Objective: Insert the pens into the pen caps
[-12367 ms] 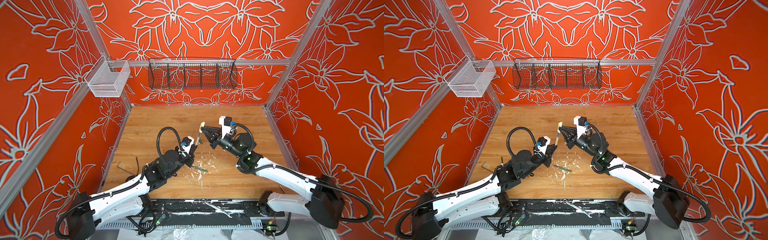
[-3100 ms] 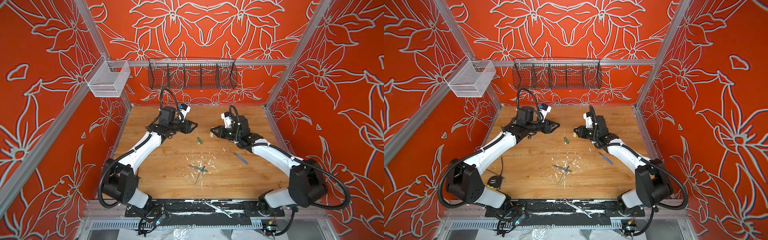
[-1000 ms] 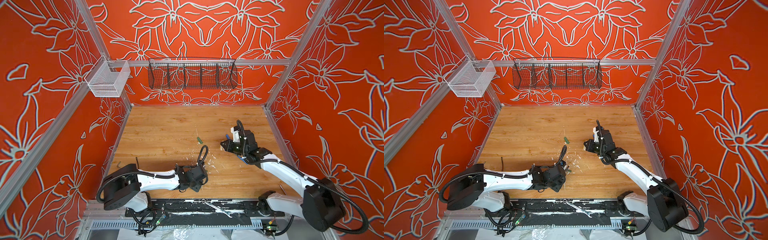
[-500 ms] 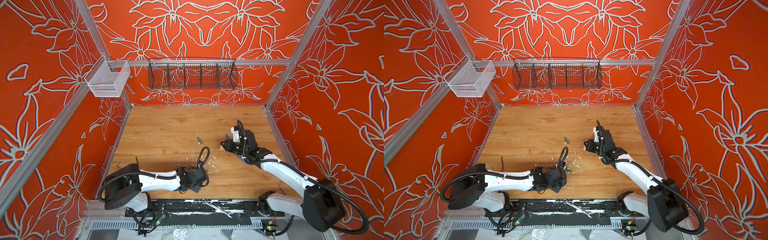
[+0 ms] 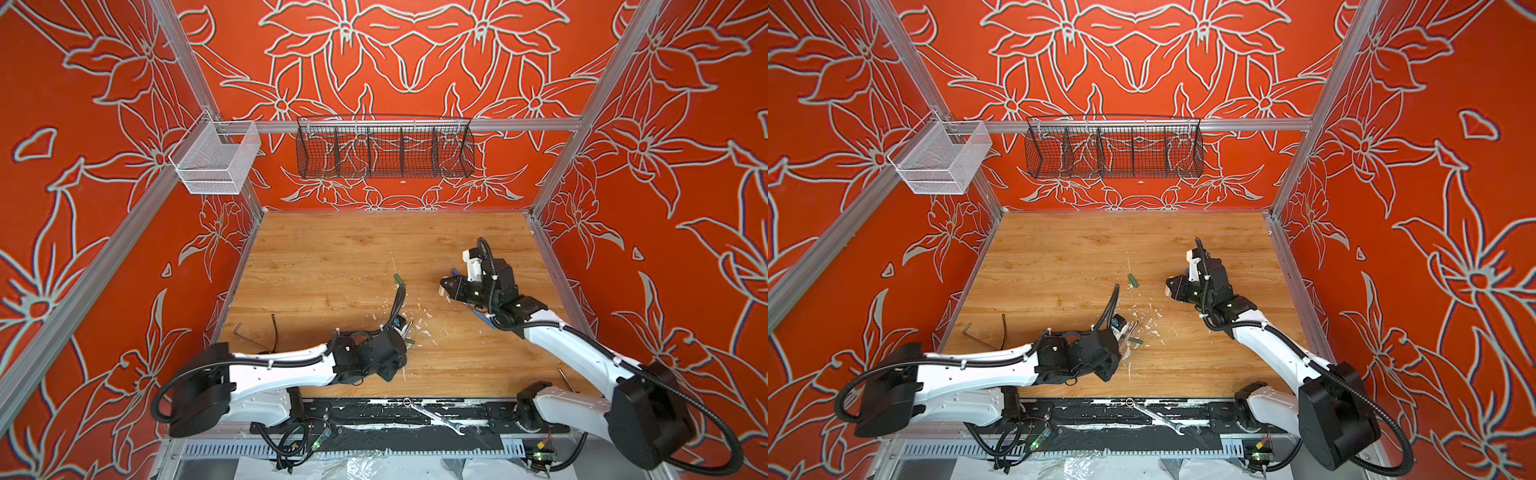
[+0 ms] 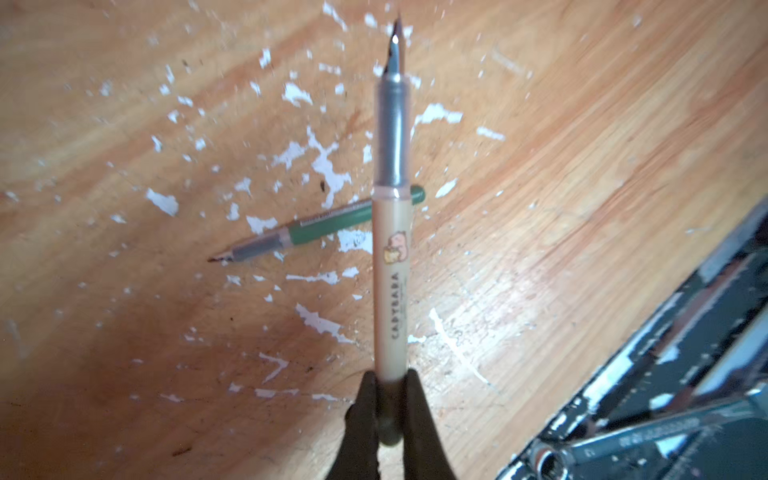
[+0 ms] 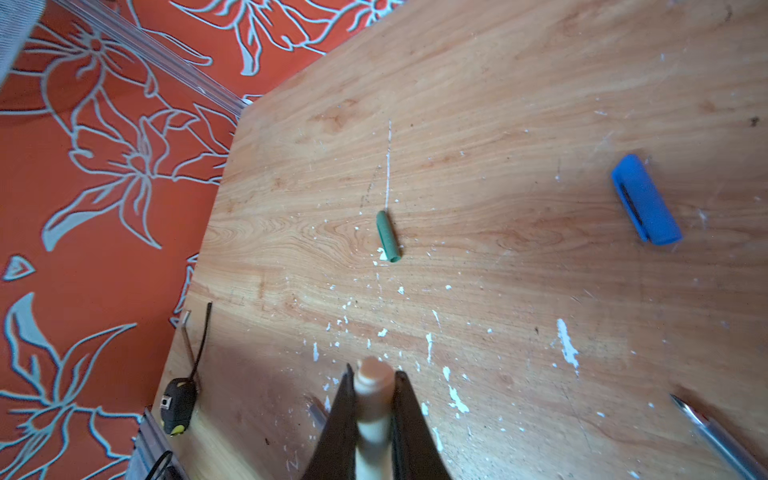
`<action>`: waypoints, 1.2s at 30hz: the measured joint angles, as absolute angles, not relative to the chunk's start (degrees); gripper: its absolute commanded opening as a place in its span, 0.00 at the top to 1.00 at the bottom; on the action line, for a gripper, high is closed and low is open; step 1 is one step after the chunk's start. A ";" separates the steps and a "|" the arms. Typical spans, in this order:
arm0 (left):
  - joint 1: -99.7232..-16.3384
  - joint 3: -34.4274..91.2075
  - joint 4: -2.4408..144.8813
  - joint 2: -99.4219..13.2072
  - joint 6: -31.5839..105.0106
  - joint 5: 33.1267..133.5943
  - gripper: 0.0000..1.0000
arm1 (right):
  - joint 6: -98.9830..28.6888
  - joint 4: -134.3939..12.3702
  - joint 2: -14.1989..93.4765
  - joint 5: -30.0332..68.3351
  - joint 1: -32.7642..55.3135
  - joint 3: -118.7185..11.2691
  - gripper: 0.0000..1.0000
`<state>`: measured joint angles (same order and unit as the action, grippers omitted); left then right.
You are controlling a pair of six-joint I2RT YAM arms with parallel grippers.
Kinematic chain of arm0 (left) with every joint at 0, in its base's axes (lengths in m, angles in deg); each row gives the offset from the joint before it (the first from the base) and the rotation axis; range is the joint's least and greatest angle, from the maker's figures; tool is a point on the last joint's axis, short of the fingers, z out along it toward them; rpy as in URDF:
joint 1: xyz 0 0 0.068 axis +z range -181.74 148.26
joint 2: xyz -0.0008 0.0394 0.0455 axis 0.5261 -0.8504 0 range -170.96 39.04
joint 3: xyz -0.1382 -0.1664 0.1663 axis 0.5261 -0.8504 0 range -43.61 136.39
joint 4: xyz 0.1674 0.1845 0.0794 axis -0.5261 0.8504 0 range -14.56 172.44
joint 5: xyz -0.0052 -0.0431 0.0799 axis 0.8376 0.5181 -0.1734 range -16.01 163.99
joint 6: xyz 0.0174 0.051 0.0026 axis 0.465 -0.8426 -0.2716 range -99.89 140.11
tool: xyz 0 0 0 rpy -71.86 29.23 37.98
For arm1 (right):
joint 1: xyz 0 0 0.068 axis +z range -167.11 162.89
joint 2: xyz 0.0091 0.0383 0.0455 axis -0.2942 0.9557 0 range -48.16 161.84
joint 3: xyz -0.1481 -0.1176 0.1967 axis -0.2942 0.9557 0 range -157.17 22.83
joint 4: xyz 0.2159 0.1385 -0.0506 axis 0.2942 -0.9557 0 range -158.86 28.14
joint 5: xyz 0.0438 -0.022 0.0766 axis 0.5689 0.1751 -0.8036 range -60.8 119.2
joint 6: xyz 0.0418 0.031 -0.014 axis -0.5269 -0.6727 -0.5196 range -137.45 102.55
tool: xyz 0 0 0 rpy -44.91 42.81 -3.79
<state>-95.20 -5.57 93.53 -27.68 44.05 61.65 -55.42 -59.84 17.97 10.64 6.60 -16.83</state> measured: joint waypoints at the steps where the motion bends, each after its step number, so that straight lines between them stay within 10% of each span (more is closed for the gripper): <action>1: -94.35 -5.57 93.20 -25.72 43.22 62.00 1.00 | -55.47 -58.94 17.29 10.05 6.60 -16.83 1.00; 10: -82.44 -6.73 81.83 -8.75 34.26 72.89 1.00 | -55.66 -51.49 9.86 4.69 6.60 -17.38 1.00; 36: -79.01 -0.67 72.11 -24.27 23.61 79.84 1.00 | -49.48 -43.80 10.12 -2.19 6.99 -25.22 1.00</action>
<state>-79.01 -0.67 72.11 -24.27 23.61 79.84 -49.48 -43.80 10.12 -2.19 6.99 -25.22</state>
